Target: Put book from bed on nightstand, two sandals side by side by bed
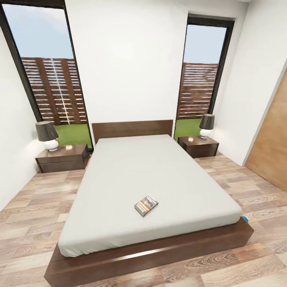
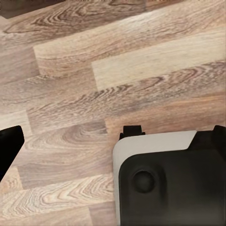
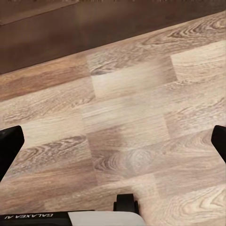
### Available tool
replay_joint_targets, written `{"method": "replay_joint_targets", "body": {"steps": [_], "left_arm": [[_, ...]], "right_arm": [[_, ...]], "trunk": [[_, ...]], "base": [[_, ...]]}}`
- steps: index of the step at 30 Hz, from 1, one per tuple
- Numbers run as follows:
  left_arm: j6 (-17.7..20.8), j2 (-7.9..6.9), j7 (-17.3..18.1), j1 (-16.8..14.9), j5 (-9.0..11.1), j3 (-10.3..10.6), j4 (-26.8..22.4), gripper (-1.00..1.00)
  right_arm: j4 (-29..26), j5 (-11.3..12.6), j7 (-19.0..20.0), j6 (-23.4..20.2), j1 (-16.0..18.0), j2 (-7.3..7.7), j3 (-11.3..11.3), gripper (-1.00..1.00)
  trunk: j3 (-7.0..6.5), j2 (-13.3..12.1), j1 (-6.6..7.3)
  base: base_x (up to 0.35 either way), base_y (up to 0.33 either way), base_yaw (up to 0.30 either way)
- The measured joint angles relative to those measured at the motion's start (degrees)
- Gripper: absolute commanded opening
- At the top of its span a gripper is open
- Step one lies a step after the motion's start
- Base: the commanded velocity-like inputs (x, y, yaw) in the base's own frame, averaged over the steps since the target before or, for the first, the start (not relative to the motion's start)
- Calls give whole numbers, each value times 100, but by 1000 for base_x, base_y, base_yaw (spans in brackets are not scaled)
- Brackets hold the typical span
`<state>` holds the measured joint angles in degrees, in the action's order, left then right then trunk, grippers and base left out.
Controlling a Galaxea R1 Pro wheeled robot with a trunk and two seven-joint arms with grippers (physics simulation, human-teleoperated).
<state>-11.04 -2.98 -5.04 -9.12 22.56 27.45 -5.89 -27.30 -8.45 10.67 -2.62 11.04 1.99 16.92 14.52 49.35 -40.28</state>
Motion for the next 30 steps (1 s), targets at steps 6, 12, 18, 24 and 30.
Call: {"method": "replay_joint_targets", "body": {"steps": [6,12,18,24,30], "left_arm": [[0,0,0,0,0,0,2,100],[0,0,0,0,0,0,3,100],[0,0,0,0,0,0,3,100],[0,0,0,0,0,0,3,100],[0,0,0,0,0,0,3,100]], "right_arm": [[0,0,0,0,1,0,0,100],[0,0,2,0,2,0,0,100],[0,0,0,0,2,0,0,100],[0,0,0,0,2,0,0,100],[0,0,0,0,0,0,0,100]], "trunk": [[-108,-241,132],[-216,-482,264],[-324,-723,396],[-432,-964,528],[-540,-1205,660]], "base": [[2,0,0],[0,0,0],[0,0,0],[0,0,0],[0,0,0]]}}
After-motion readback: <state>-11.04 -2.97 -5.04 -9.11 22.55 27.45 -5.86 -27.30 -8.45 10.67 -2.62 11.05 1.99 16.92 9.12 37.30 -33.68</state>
